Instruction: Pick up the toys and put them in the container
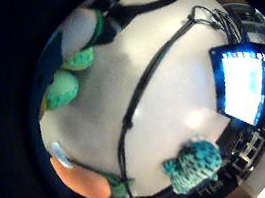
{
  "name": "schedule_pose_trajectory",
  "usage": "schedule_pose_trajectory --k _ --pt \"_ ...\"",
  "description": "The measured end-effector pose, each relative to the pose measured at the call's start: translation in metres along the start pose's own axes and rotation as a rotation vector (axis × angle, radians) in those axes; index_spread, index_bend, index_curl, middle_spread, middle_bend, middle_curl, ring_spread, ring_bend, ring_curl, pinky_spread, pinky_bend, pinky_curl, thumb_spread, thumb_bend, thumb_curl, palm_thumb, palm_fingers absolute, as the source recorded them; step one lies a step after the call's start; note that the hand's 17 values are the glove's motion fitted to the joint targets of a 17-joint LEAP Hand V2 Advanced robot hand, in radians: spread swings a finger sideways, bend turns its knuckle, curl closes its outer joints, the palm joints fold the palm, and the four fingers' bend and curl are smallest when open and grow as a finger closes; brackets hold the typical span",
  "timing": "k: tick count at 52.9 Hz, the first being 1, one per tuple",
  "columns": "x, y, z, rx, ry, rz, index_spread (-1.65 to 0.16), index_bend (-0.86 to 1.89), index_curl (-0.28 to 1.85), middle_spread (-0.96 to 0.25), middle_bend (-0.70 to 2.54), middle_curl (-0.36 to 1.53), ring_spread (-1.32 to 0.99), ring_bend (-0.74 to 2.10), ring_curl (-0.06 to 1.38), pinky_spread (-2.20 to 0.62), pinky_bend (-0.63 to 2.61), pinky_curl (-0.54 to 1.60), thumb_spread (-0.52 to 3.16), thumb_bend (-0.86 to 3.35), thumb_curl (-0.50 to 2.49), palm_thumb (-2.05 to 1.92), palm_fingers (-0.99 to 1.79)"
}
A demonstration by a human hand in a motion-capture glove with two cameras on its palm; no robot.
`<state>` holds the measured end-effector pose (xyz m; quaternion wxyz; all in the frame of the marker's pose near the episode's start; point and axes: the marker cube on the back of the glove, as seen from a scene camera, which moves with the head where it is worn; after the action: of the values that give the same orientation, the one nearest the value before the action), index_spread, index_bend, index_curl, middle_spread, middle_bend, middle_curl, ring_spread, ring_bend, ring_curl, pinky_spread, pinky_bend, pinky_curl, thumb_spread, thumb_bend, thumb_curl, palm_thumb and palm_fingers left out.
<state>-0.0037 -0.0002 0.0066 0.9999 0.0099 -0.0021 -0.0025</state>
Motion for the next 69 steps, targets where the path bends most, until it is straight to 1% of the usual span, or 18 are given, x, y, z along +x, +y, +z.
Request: schedule_pose_trajectory --k 3,8,16,20,25,30,32,35,39,46,50,52,53,55,58,61,63,69 --pt "-0.003 -0.001 0.007 0.029 -0.001 0.000 -0.15 -0.08 -0.04 -0.02 0.15 0.02 -0.08 0.54 0.10 -0.07 0.84 0.20 0.54 0.11 0.06 0.18 0.28" --pt "-0.005 -0.004 0.015 0.139 -0.021 0.002 -0.21 -0.06 -0.04 -0.06 0.29 0.08 -0.19 0.78 0.18 -0.18 0.99 0.28 0.85 0.16 0.09 0.23 0.44" --pt "-0.014 -0.003 -0.005 0.308 -0.027 0.000 -0.17 -0.01 -0.05 -0.14 0.66 0.20 -0.31 1.29 0.35 -0.31 1.22 0.39 1.20 0.33 0.19 0.44 0.99" --pt "-0.028 0.006 -0.037 0.388 -0.072 0.008 -0.16 0.07 -0.03 -0.16 0.83 0.27 -0.31 1.43 0.43 -0.34 1.30 0.44 1.22 0.37 0.24 0.52 1.11" --pt "-0.061 0.023 -0.093 0.478 -0.147 -0.001 -0.16 0.15 -0.01 -0.17 0.98 0.34 -0.31 1.51 0.49 -0.37 1.34 0.50 1.19 0.38 0.30 0.58 1.12" --pt "-0.076 0.029 -0.171 0.593 -0.083 -0.015 -0.16 0.19 0.00 -0.18 1.07 0.39 -0.30 1.56 0.53 -0.40 1.36 0.54 1.16 0.38 0.35 0.61 1.11" --pt "-0.098 0.032 -0.198 0.624 -0.074 -0.067 -0.16 0.20 0.00 -0.18 1.10 0.41 -0.30 1.57 0.53 -0.41 1.37 0.56 1.14 0.37 0.37 0.61 1.11" --pt "-0.139 0.036 -0.228 0.637 -0.122 -0.193 -0.16 0.23 0.00 -0.18 1.13 0.43 -0.29 1.58 0.54 -0.42 1.38 0.58 1.12 0.36 0.39 0.62 1.10" --pt "-0.174 0.024 -0.247 0.622 -0.116 -0.267 -0.16 0.25 0.00 -0.18 1.16 0.46 -0.29 1.60 0.56 -0.43 1.38 0.61 1.09 0.34 0.42 0.62 1.08" --pt "-0.235 -0.015 -0.227 0.418 -0.115 -0.131 -0.18 0.25 0.00 -0.19 1.12 0.48 -0.28 1.60 0.56 -0.44 1.39 0.65 1.10 0.27 0.45 0.55 0.92" --pt "-0.225 -0.029 -0.215 0.284 -0.160 -0.056 -0.17 0.21 0.02 -0.19 1.04 0.48 -0.29 1.52 0.55 -0.41 1.36 0.65 1.22 0.17 0.39 0.37 0.71" --pt "-0.223 -0.028 -0.208 0.218 -0.174 -0.061 -0.16 0.14 0.04 -0.19 0.92 0.46 -0.28 1.43 0.54 -0.39 1.34 0.63 1.22 0.07 0.35 0.23 0.41" --pt "-0.220 -0.028 -0.206 0.201 -0.181 -0.061 -0.14 0.22 0.08 -0.15 0.76 0.41 -0.25 1.21 0.48 -0.32 1.25 0.62 1.18 -0.01 0.32 0.10 -0.14" --pt "-0.195 -0.029 -0.214 0.207 -0.232 -0.017 -0.13 0.29 0.14 -0.10 0.67 0.39 -0.18 1.00 0.46 -0.24 1.20 0.63 1.14 -0.08 0.30 -0.01 -0.41" --pt "-0.158 -0.025 -0.231 0.254 -0.291 0.043 -0.12 0.26 0.14 -0.06 0.58 0.35 -0.14 0.80 0.35 -0.16 1.12 0.54 1.11 -0.07 0.30 -0.06 -0.34" --pt "-0.150 -0.008 -0.235 0.308 -0.271 0.001 -0.11 0.22 0.15 -0.03 0.50 0.32 -0.11 0.70 0.28 -0.11 1.06 0.48 1.11 -0.07 0.29 -0.07 -0.26" --pt "-0.128 0.002 -0.241 0.339 -0.286 0.010 -0.12 0.22 0.17 -0.03 0.46 0.32 -0.09 0.67 0.26 -0.08 1.01 0.45 1.11 -0.06 0.28 -0.07 -0.20" --pt "-0.055 0.039 -0.238 0.436 -0.240 0.170 -0.12 0.19 0.20 -0.02 0.45 0.32 -0.09 0.65 0.23 -0.03 0.90 0.40 1.17 -0.03 0.27 -0.03 -0.06"
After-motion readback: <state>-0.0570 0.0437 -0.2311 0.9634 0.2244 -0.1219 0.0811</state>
